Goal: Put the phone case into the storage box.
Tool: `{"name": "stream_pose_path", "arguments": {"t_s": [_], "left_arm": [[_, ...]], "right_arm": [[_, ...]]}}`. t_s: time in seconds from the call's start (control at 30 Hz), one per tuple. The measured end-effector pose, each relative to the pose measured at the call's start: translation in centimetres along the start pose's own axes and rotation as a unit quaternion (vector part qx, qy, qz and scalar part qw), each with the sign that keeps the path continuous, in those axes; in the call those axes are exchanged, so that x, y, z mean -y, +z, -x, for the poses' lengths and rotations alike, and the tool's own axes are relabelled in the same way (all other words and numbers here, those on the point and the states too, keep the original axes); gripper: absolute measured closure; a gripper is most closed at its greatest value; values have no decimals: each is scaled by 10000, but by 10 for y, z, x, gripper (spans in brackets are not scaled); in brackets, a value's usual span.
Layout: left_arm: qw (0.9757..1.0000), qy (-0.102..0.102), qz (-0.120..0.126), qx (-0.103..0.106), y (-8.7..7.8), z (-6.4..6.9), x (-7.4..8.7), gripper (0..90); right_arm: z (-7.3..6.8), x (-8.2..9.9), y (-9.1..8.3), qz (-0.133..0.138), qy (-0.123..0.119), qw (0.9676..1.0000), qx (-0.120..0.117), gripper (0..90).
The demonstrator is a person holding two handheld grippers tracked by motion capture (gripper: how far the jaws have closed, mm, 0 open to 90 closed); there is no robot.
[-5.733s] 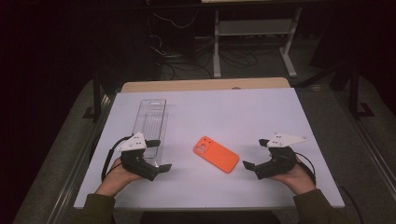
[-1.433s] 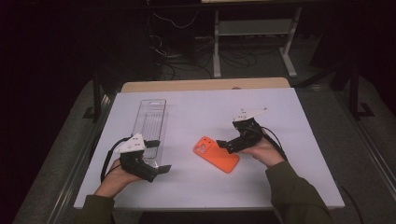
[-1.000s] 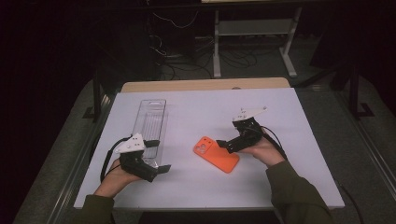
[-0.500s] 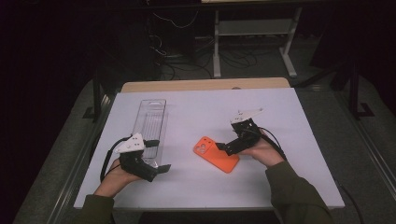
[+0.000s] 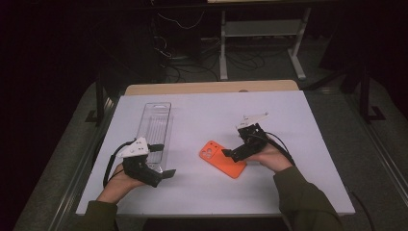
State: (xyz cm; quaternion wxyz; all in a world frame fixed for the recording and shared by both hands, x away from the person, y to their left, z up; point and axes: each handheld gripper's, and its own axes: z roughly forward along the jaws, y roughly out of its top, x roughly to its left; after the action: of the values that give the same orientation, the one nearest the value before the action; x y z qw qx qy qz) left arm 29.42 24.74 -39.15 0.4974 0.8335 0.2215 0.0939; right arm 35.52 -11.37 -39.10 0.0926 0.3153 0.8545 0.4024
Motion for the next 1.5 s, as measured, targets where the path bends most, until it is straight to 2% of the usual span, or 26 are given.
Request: {"name": "stream_pose_path", "arguments": {"t_s": [0.77,1.03,1.5], "left_arm": [[10000,-2,-8,1,0,0,0,0],[10000,7,6,1,0,0,0,0],[10000,-1,15,-1,-1,0,0,0]], "right_arm": [[-5,4,11,-432,-119,9990,0,0],[-9,6,16,-613,-201,9979,-35,0],[-12,10,25,-866,-210,9960,-45,0]]}}
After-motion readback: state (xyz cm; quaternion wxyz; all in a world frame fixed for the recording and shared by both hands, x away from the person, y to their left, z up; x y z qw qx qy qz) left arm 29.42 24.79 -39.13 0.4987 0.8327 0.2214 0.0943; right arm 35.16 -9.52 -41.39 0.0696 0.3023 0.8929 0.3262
